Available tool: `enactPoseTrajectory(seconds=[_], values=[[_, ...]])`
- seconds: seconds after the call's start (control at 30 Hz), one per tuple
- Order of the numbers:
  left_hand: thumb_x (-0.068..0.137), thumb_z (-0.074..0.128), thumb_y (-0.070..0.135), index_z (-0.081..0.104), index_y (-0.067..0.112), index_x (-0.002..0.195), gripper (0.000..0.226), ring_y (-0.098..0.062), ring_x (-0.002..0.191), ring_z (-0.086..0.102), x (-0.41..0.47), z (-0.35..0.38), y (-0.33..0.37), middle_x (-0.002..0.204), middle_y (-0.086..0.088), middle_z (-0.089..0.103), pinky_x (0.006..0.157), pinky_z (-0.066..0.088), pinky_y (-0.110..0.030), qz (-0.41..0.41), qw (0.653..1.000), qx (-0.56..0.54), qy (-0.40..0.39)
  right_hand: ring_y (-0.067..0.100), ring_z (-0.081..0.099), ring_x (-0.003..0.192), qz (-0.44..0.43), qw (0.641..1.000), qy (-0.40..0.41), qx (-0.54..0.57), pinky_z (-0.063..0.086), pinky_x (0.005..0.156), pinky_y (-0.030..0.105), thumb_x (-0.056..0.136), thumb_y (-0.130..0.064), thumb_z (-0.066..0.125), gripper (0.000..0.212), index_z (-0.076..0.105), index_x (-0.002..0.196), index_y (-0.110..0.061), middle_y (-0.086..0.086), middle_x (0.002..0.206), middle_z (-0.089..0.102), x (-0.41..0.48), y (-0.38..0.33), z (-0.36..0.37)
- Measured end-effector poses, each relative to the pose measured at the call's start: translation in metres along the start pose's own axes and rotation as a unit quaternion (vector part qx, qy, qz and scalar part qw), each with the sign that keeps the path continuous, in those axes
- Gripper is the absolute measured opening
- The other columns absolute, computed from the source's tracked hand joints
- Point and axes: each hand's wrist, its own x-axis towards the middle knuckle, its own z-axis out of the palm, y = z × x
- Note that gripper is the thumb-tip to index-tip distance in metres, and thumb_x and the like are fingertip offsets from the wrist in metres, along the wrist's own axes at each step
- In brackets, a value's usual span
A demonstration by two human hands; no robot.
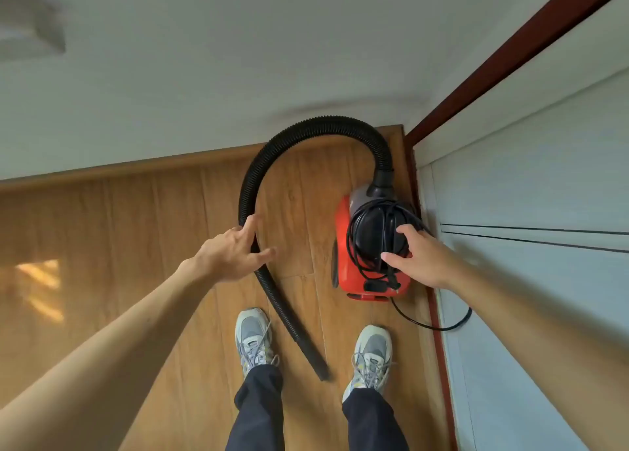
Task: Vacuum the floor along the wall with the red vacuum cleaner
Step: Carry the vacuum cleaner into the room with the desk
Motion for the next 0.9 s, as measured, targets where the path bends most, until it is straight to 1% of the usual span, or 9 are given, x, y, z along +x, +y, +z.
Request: enactPoseTrajectory(seconds=[0.13, 0.27, 0.37, 0.47, 0.53, 0.63, 0.7, 0.8, 0.9], values=[[0.091, 0.04, 0.067, 0.008, 0.023, 0.152, 0.082, -0.03, 0.099, 0.061, 0.028, 0.023, -0.027, 0.129, -0.014, 0.054, 0.076, 0.045, -0.038, -0.025, 0.998, 0.058, -0.001, 0.033, 0.057, 0.117, 0.032, 0.999, 0.023, -0.031, 0.051, 0.093, 0.048, 0.09, -0.063, 0.053, 0.073, 0.034, 0.141, -0.016, 0.011, 0.134, 0.055, 0.026, 0.003, 0.019], [0.091, 0.039, 0.069, 0.005, 0.022, 0.153, 0.085, -0.031, 0.104, 0.062, 0.057, 0.044, -0.052, 0.133, -0.015, 0.051, 0.074, 0.047, -0.038, -0.04, 0.995, 0.092, -0.007, 0.031, 0.06, 0.103, 0.051, 0.996, 0.072, -0.019, 0.051, 0.077, 0.041, 0.09, -0.061, 0.055, 0.064, 0.041, 0.128, -0.011, 0.011, 0.122, 0.059, 0.047, 0.004, 0.035], [0.091, 0.039, 0.069, 0.005, 0.021, 0.153, 0.086, -0.032, 0.1, 0.062, 0.076, 0.056, -0.063, 0.131, -0.016, 0.052, 0.07, 0.046, -0.037, -0.045, 0.993, 0.113, 0.007, 0.03, 0.057, 0.088, 0.054, 0.992, 0.118, 0.001, 0.043, 0.065, 0.037, 0.09, -0.056, 0.06, 0.054, 0.039, 0.112, -0.011, 0.01, 0.111, 0.061, 0.061, 0.003, 0.047], [0.091, 0.042, 0.067, 0.008, 0.018, 0.151, 0.085, -0.033, 0.095, 0.062, 0.095, 0.066, -0.069, 0.125, -0.016, 0.053, 0.067, 0.046, -0.039, -0.05, 0.991, 0.118, 0.028, 0.036, 0.06, 0.097, 0.052, 0.983, 0.165, 0.061, 0.044, 0.07, 0.038, 0.09, -0.048, 0.064, 0.049, 0.035, 0.108, -0.012, 0.013, 0.113, 0.061, 0.075, 0.003, 0.06], [0.091, 0.045, 0.064, 0.012, 0.016, 0.149, 0.082, -0.032, 0.09, 0.061, 0.105, 0.073, -0.07, 0.119, -0.015, 0.055, 0.064, 0.045, -0.039, -0.057, 0.991, 0.112, 0.046, 0.036, 0.059, 0.091, 0.05, 0.974, 0.206, 0.083, 0.041, 0.067, 0.037, 0.089, -0.045, 0.066, 0.047, 0.033, 0.104, -0.014, 0.012, 0.108, 0.059, 0.083, 0.007, 0.07], [0.092, 0.055, 0.051, 0.026, 0.009, 0.133, 0.065, -0.032, 0.08, 0.055, 0.118, 0.086, -0.071, 0.106, -0.017, 0.056, 0.061, 0.043, -0.041, -0.082, 0.988, 0.044, 0.122, 0.028, 0.048, 0.076, 0.041, 0.957, 0.271, 0.091, 0.034, 0.056, 0.034, 0.089, -0.042, 0.066, 0.045, 0.029, 0.099, -0.017, 0.006, 0.096, 0.052, 0.092, 0.01, 0.087], [0.092, 0.06, 0.042, 0.03, 0.007, 0.12, 0.054, -0.033, 0.075, 0.053, 0.126, 0.093, -0.071, 0.099, -0.018, 0.057, 0.061, 0.042, -0.042, -0.111, 0.98, -0.032, 0.163, 0.025, 0.045, 0.077, 0.039, 0.943, 0.31, 0.112, 0.035, 0.061, 0.034, 0.089, -0.039, 0.065, 0.043, 0.031, 0.101, -0.017, 0.001, 0.096, 0.047, 0.097, 0.01, 0.094], [0.092, 0.063, 0.031, 0.029, 0.007, 0.12, 0.05, -0.036, 0.076, 0.057, 0.139, 0.101, -0.073, 0.097, -0.018, 0.056, 0.06, 0.045, -0.042, -0.124, 0.969, -0.124, 0.172, 0.025, 0.046, 0.08, 0.035, 0.928, 0.346, 0.136, 0.037, 0.067, 0.034, 0.091, -0.037, 0.063, 0.041, 0.035, 0.11, -0.013, -0.002, 0.099, 0.046, 0.1, 0.008, 0.1], [0.092, 0.062, 0.018, 0.032, 0.007, 0.122, 0.044, -0.034, 0.074, 0.054, 0.151, 0.106, -0.072, 0.097, -0.017, 0.054, 0.059, 0.042, -0.038, -0.122, 0.952, -0.181, 0.217, 0.031, 0.056, 0.093, 0.025, 0.92, 0.356, 0.163, 0.041, 0.071, 0.036, 0.093, -0.033, 0.062, 0.041, 0.04, 0.116, -0.008, 0.004, 0.107, 0.057, 0.101, 0.007, 0.103]])
